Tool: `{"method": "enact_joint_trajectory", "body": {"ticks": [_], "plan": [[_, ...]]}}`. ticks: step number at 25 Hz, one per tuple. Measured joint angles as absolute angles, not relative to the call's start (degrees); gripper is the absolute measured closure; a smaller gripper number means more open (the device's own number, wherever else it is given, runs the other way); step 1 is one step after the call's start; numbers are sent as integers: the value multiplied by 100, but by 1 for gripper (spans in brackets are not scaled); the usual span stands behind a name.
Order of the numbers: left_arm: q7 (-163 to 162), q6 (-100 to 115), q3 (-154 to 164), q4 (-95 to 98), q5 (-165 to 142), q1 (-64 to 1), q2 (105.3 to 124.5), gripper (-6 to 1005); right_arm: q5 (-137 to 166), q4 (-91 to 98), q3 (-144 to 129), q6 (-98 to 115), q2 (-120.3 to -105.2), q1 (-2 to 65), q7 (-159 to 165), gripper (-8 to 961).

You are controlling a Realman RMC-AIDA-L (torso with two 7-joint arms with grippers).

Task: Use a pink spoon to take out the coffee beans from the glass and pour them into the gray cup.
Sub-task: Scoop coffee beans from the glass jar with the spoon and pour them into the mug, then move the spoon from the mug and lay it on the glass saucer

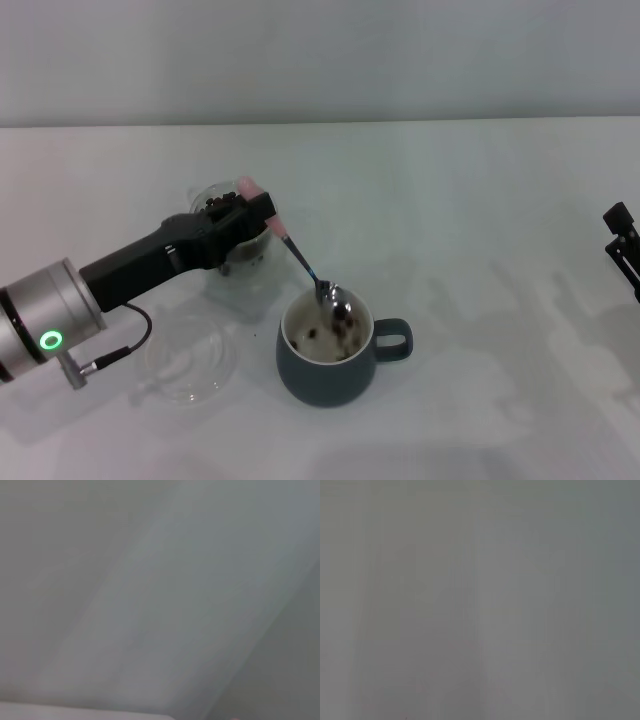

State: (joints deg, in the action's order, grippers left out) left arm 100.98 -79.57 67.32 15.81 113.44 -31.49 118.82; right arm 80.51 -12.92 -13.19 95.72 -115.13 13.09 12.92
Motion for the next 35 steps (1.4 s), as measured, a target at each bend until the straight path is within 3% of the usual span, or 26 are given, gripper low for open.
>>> {"method": "enact_joint_trajectory", "body": {"ticks": [11, 23, 28, 35], "plan": [[11125, -8284, 6685, 1688, 11587, -3035, 11898, 868, 8050, -1319, -1273, 9584, -11513, 1321, 1292, 109], [9794, -8754, 5374, 1579, 12929, -1200, 11577, 868, 7995, -1262, -1179, 9571, -11515, 1356, 1292, 109], [9399, -8406, 5326, 1388, 12750, -1050, 11448, 867, 7995, -1256, -1157, 9559, -11523, 1446, 1292, 109], [9006, -7830, 5325, 1316, 11789, -1376, 11325, 867, 7997, -1256, -1157, 9479, -11523, 1541, 1292, 109]]}}
